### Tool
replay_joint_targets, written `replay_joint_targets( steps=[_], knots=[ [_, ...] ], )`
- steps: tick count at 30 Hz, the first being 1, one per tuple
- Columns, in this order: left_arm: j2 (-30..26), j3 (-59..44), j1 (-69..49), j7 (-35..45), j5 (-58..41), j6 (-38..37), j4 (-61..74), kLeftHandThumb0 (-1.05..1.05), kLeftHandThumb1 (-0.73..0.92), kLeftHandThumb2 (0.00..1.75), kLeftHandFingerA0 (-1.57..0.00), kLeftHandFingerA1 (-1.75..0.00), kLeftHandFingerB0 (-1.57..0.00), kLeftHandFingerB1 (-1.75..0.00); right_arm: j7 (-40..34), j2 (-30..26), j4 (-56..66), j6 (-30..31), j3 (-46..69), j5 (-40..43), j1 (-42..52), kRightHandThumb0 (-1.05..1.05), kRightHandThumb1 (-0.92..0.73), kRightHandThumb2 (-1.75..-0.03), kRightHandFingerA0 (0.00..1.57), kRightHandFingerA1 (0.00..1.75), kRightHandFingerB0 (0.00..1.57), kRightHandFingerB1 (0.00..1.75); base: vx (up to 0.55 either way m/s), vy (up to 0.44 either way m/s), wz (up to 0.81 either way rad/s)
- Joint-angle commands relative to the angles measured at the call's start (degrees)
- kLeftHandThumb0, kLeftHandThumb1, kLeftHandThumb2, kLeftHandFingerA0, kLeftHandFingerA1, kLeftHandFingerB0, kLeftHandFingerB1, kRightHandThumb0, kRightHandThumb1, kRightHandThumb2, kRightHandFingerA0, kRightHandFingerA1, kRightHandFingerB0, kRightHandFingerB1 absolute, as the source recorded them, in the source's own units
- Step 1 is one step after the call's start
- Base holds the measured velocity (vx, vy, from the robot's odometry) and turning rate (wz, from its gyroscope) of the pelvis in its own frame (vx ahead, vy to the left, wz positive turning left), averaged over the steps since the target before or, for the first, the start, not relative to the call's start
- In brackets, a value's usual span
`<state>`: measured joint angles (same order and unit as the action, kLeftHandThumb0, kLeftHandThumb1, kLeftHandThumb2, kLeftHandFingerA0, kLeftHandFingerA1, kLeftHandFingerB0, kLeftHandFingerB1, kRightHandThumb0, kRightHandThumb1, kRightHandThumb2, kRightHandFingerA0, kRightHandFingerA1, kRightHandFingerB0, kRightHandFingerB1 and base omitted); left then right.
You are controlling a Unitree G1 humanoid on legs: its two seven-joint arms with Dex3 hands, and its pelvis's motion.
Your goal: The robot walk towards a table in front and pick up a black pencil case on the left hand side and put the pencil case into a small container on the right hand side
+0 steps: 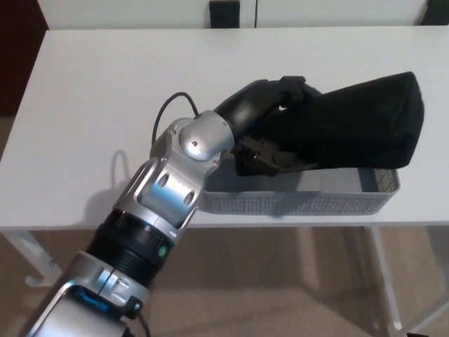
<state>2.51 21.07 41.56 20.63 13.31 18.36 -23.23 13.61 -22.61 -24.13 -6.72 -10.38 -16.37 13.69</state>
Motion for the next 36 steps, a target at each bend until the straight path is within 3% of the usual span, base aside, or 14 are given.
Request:
replay_joint_targets(
  steps=[1,10,11,12,13,14,17,18,29,30,36],
  knots=[
    [-1.2,0.5,-1.3,-1.2,1.5,1.9,0.7,-0.15,0.82,0.72,-1.04,-1.39,-0.8,-0.77,0.2,-0.7,-0.6,0.5,0.1,0.0,0.0,-0.53,-0.64,-0.58,0.42,0.38,0.33,0.34,0.0,0.0,0.0],
    [-1.5,0.2,-2.4,-1.2,1.3,1.0,0.9,-0.14,0.8,0.71,-1.06,-1.4,-0.83,-0.74,-0.1,-0.9,-0.5,0.2,-0.1,-0.2,0.3,-0.53,-0.65,-0.58,0.42,0.38,0.33,0.34,0.0,0.0,0.0],
    [-1.7,0.1,-2.8,-1.6,1.6,1.1,1.2,-0.17,0.82,0.64,-1.14,-1.23,-0.79,-0.53,-0.1,-0.9,-0.2,0.2,-0.2,-0.4,0.5,-0.55,-0.65,-0.59,0.42,0.38,0.32,0.34,0.0,0.0,0.0],
    [-0.5,-1.1,-3.9,-4.4,1.6,2.3,1.7,-0.35,0.67,0.6,-0.91,-0.61,-0.47,-0.37,-0.3,-1.1,-0.7,-0.6,-0.2,-0.5,0.5,-0.54,-0.65,-0.59,0.42,0.38,0.32,0.35,0.0,0.0,0.0],
    [-0.4,-1.3,-4.0,-4.6,1.6,2.5,1.7,-0.35,0.67,0.6,-0.91,-0.61,-0.47,-0.37,-0.3,-1.1,-0.8,-0.7,-0.2,-0.5,0.5,-0.54,-0.65,-0.59,0.42,0.38,0.32,0.35,0.0,0.0,0.0],
    [-1.0,-0.5,-3.9,-3.8,2.4,2.9,1.9,-0.34,0.36,0.93,-0.01,-0.48,0.0,-0.48,-0.3,-1.1,-0.7,-0.7,-0.3,-0.6,0.5,-0.55,-0.65,-0.6,0.41,0.38,0.31,0.34,0.0,0.0,0.0],
    [-2.0,1.0,-3.8,-2.5,3.4,3.8,2.3,-0.34,0.36,0.93,-0.01,-0.48,0.0,-0.48,-0.3,-1.1,-0.7,-0.6,-0.5,-0.8,0.6,-0.55,-0.65,-0.6,0.41,0.38,0.31,0.34,0.0,0.0,0.0],
    [-2.5,1.5,-3.8,-1.9,3.6,3.1,1.6,-0.72,0.45,0.86,0.0,-0.16,0.0,-0.16,-0.2,-1.3,-0.6,-0.6,-0.4,-0.7,0.8,-0.56,-0.65,-0.6,0.41,0.38,0.32,0.34,0.0,0.0,0.0],
    [-4.7,4.1,-4.6,-1.5,4.5,1.4,2.0,-0.78,0.49,0.88,0.0,-0.1,0.0,-0.1,-0.6,-1.3,-1.6,-1.5,-0.6,-1.1,0.6,-0.55,-0.65,-0.6,0.41,0.39,0.32,0.35,0.0,0.0,0.0],
    [-4.9,4.2,-4.7,-1.1,4.6,1.6,2.1,-0.79,0.5,0.89,0.0,-0.1,0.0,-0.1,-0.3,-1.4,-0.6,-1.0,-0.5,-1.0,1.1,-0.51,-0.48,-0.89,0.38,0.55,0.2,0.46,0.0,0.0,0.0],
    [-5.4,4.1,-5.3,-1.0,4.4,1.3,2.8,-0.78,0.5,0.89,0.0,-0.11,0.0,-0.11,-0.3,-1.1,-0.8,-0.4,-0.7,-1.5,0.9,-0.52,-0.49,-0.89,0.37,0.55,0.2,0.46,0.0,0.0,0.0]
  ],
)
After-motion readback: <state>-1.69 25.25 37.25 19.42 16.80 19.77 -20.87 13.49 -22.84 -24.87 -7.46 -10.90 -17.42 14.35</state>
